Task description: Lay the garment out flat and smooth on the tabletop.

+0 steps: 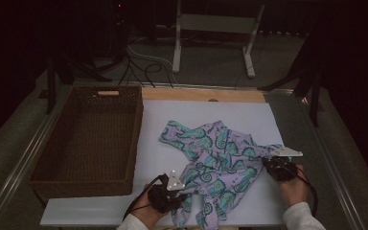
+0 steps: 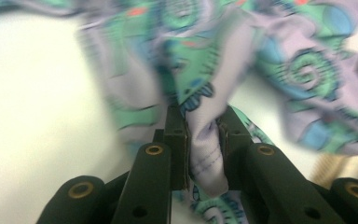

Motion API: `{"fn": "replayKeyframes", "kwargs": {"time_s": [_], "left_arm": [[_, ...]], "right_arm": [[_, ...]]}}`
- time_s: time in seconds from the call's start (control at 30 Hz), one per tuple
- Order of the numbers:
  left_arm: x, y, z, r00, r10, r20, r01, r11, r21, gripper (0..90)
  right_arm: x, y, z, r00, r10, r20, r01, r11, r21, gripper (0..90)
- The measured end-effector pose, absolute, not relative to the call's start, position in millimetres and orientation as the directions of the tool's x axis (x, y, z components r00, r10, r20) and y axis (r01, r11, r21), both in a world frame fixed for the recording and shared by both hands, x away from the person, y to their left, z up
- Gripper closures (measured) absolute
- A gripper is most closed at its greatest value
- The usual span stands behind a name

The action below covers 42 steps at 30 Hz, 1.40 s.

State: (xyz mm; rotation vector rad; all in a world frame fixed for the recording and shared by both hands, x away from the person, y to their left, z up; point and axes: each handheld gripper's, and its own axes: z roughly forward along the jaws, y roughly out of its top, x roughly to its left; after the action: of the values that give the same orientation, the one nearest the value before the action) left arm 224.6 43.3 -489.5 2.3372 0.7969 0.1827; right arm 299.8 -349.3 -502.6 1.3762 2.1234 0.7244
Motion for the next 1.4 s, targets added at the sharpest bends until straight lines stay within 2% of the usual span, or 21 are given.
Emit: {"fn": "replayKeyframes", "kwargs": {"time_s": [0.03,0.1,0.13,0.17,0.2,0.23,0.27,0.3,0.33,0.37,0.4,0.53,0.63,0.77,0.9,0.97,1.2,1.27,1.33,1.4], "left_arm": [[227,46,-489,0.795,0.603,-0.073,0.508,-0.594,0.623,77.7],[229,50,-488,0.805,0.575,-0.147,0.518,-0.559,0.648,75.8],[230,52,-487,0.820,0.533,-0.207,0.517,-0.536,0.668,71.7],[231,53,-485,0.826,0.497,-0.266,0.526,-0.511,0.680,63.9],[232,54,-484,0.826,0.485,-0.287,0.529,-0.491,0.692,55.7],[232,54,-484,0.826,0.485,-0.287,0.529,-0.491,0.692,51.6],[233,55,-482,0.825,0.482,-0.294,0.528,-0.474,0.705,51.6],[236,56,-479,0.823,0.487,-0.293,0.526,-0.458,0.717,41.1],[238,57,-478,0.820,0.493,-0.291,0.526,-0.448,0.723,37.1],[238,57,-478,0.820,0.493,-0.291,0.526,-0.448,0.723,34.6],[244,57,-476,0.816,0.496,-0.297,0.528,-0.431,0.732,31.6],[257,55,-476,0.794,0.541,-0.276,0.539,-0.417,0.732,27.8],[267,52,-480,0.781,0.559,-0.278,0.554,-0.415,0.722,28.7],[293,41,-492,0.748,0.605,-0.274,0.594,-0.426,0.682,32.3],[302,36,-499,0.734,0.623,-0.269,0.611,-0.434,0.662,38.1],[317,27,-511,0.712,0.639,-0.291,0.642,-0.425,0.638,43.9],[326,2,-515,0.735,0.624,-0.266,0.622,-0.465,0.630,50.6],[328,-3,-513,0.746,0.614,-0.259,0.614,-0.482,0.625,57.1],[330,-7,-511,0.746,0.612,-0.264,0.613,-0.474,0.632,74.9],[336,-7,-510,0.732,0.621,-0.280,0.624,-0.449,0.639,84.5]], "right_arm": [[300,-351,-502,-0.351,0.929,-0.119,0.659,0.335,0.673,88.8],[301,-353,-502,-0.340,0.933,-0.116,0.663,0.326,0.674,88.7],[301,-353,-501,-0.343,0.933,-0.109,0.665,0.323,0.674,88.0],[301,-354,-501,-0.352,0.931,-0.096,0.664,0.321,0.675,86.3],[300,-353,-501,-0.356,0.930,-0.085,0.665,0.317,0.676,79.3],[300,-353,-501,-0.360,0.931,-0.063,0.671,0.305,0.675,69.0],[300,-353,-501,-0.360,0.931,-0.063,0.671,0.305,0.675,69.0],[296,-351,-499,-0.375,0.927,-0.015,0.675,0.284,0.682,50.9],[293,-349,-498,-0.383,0.923,-0.013,0.669,0.287,0.685,44.6],[293,-349,-498,-0.383,0.923,-0.013,0.669,0.287,0.685,44.6],[286,-345,-495,-0.395,0.919,-0.018,0.654,0.295,0.696,32.5],[271,-341,-489,-0.400,0.916,-0.019,0.625,0.288,0.726,21.7],[259,-340,-485,-0.382,0.923,-0.058,0.595,0.293,0.748,21.4],[244,-341,-481,-0.387,0.921,-0.044,0.579,0.280,0.765,22.3],[234,-342,-479,-0.418,0.908,-0.036,0.569,0.293,0.768,22.0],[223,-341,-479,-0.446,0.894,-0.036,0.560,0.311,0.768,19.2],[213,-350,-490,-0.456,0.889,-0.025,0.593,0.325,0.737,15.8],[213,-354,-494,-0.458,0.889,-0.009,0.606,0.320,0.728,15.1],[211,-354,-494,-0.474,0.880,0.023,0.607,0.308,0.732,14.2],[206,-348,-492,-0.498,0.867,0.013,0.583,0.323,0.745,13.3]]}}
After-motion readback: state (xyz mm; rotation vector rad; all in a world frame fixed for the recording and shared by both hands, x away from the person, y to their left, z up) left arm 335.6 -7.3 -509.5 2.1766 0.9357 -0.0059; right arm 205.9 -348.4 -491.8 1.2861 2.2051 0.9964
